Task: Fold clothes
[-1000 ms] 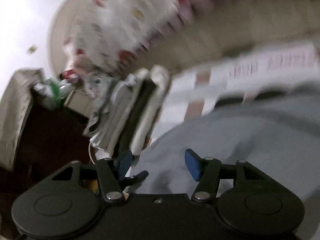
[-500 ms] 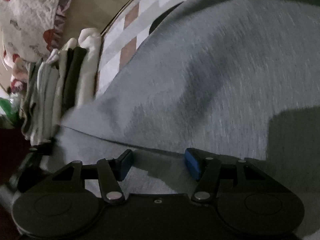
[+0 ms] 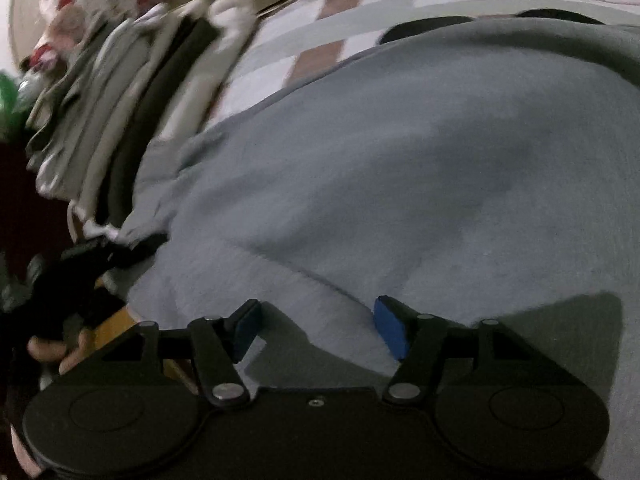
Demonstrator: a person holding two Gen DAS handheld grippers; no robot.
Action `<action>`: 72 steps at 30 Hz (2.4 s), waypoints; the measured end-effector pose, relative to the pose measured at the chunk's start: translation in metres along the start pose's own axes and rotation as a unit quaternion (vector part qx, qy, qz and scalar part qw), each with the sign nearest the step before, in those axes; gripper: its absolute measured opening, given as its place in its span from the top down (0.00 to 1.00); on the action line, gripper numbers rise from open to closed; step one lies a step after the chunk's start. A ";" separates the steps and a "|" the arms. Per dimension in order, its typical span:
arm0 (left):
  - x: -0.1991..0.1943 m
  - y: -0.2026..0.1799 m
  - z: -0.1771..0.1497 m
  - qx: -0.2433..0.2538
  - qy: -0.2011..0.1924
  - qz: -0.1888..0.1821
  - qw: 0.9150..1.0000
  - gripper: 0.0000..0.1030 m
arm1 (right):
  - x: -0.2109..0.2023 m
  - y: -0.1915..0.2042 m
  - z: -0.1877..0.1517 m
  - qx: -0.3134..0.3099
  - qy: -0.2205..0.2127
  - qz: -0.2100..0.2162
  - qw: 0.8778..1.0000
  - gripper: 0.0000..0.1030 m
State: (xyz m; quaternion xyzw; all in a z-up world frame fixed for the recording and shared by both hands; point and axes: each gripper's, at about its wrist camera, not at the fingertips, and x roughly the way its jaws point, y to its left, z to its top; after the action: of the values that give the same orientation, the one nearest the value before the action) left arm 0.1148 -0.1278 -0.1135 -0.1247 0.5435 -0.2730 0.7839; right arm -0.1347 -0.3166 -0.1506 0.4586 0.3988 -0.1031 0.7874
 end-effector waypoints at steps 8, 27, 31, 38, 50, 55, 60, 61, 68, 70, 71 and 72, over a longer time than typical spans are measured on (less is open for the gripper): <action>-0.003 0.024 -0.013 -0.049 0.065 -0.038 0.996 0.45 | 0.029 0.030 -0.017 -0.050 0.062 0.074 0.994 0.32; -0.082 -0.198 -0.090 0.217 0.044 -0.106 0.969 0.37 | -0.360 -0.173 -0.050 0.014 -0.293 -0.072 0.953 0.33; -0.071 -0.327 -0.153 0.285 0.126 -0.183 0.933 0.36 | -0.434 -0.258 -0.071 0.026 -0.310 -0.179 0.933 0.33; 0.017 -0.449 -0.292 0.283 0.226 -0.159 0.918 0.40 | -0.429 -0.351 -0.060 -0.011 -0.283 -0.265 0.922 0.33; 0.106 -0.415 -0.310 0.336 0.086 -0.106 0.932 0.46 | -0.384 -0.445 0.031 -0.003 -0.257 -0.284 0.924 0.32; 0.113 -0.401 -0.290 0.261 0.108 -0.130 0.950 0.46 | -0.363 -0.436 0.039 -0.031 -0.283 -0.323 0.902 0.37; 0.109 -0.405 -0.295 0.270 0.096 -0.145 0.947 0.46 | -0.364 -0.399 0.030 -0.101 -0.300 -0.349 0.882 0.94; 0.107 -0.404 -0.293 0.267 0.091 -0.153 0.947 0.45 | -0.373 -0.395 0.025 -0.093 -0.326 -0.361 0.869 0.95; 0.108 -0.416 -0.309 0.329 0.082 -0.168 0.926 0.42 | -0.387 -0.414 0.027 -0.005 -0.342 -0.394 0.853 0.95; 0.117 -0.418 -0.318 0.354 0.103 -0.158 0.916 0.42 | -0.377 -0.420 0.034 0.007 -0.327 -0.406 0.854 0.95; 0.119 -0.418 -0.321 0.366 0.103 -0.156 0.911 0.42 | -0.376 -0.427 0.036 0.022 -0.323 -0.407 0.854 0.94; 0.118 -0.419 -0.324 0.380 0.096 -0.156 0.907 0.42 | -0.375 -0.433 0.038 0.036 -0.320 -0.408 0.854 0.93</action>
State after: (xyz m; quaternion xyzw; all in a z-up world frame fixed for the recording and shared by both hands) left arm -0.2745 -0.5051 -0.1227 0.1257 0.4445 -0.5883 0.6637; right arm -0.5912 -0.6650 -0.1470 0.2246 0.2725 -0.5704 0.7415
